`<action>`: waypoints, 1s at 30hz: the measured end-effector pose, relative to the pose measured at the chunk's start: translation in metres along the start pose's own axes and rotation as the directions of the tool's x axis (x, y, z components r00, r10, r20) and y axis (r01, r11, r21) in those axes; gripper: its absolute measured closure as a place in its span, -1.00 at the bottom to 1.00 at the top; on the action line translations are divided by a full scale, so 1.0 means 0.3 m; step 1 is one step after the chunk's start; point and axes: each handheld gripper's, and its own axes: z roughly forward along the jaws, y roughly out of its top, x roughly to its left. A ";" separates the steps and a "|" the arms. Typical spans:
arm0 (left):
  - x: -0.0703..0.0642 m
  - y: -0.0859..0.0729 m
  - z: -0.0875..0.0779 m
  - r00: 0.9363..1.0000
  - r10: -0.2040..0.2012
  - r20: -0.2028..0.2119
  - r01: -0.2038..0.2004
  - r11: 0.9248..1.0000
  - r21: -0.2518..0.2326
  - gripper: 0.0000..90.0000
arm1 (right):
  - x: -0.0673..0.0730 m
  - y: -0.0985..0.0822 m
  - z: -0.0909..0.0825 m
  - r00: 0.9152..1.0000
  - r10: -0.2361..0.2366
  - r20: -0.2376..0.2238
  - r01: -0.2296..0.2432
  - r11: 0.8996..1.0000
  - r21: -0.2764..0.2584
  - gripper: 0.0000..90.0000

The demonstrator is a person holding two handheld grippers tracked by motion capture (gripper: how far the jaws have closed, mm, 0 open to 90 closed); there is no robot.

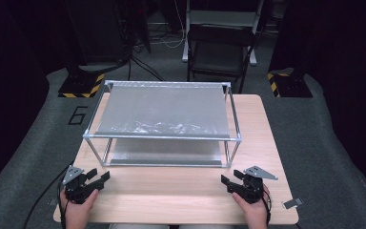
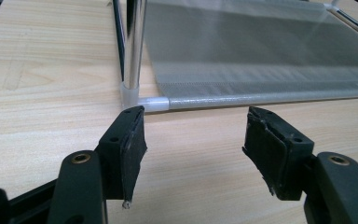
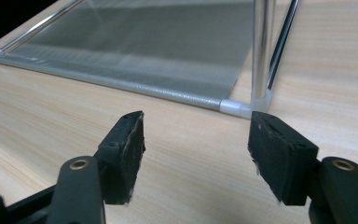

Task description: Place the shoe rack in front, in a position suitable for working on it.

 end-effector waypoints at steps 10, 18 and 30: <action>0.018 0.006 -0.011 1.000 -0.018 -0.012 0.018 1.000 -0.025 -0.14 | 0.009 0.002 -0.004 0.998 -0.055 0.031 0.055 0.998 -0.013 -0.21; 0.022 0.013 -0.020 0.998 -0.004 -0.056 0.002 0.999 -0.037 -0.19 | -0.004 0.005 0.003 1.000 0.023 0.014 -0.023 0.999 0.035 -0.27; 0.028 0.049 -0.007 0.997 0.035 -0.070 -0.036 0.999 -0.013 -0.31 | 0.000 0.057 0.021 1.000 -0.004 0.029 0.003 0.999 0.040 -0.32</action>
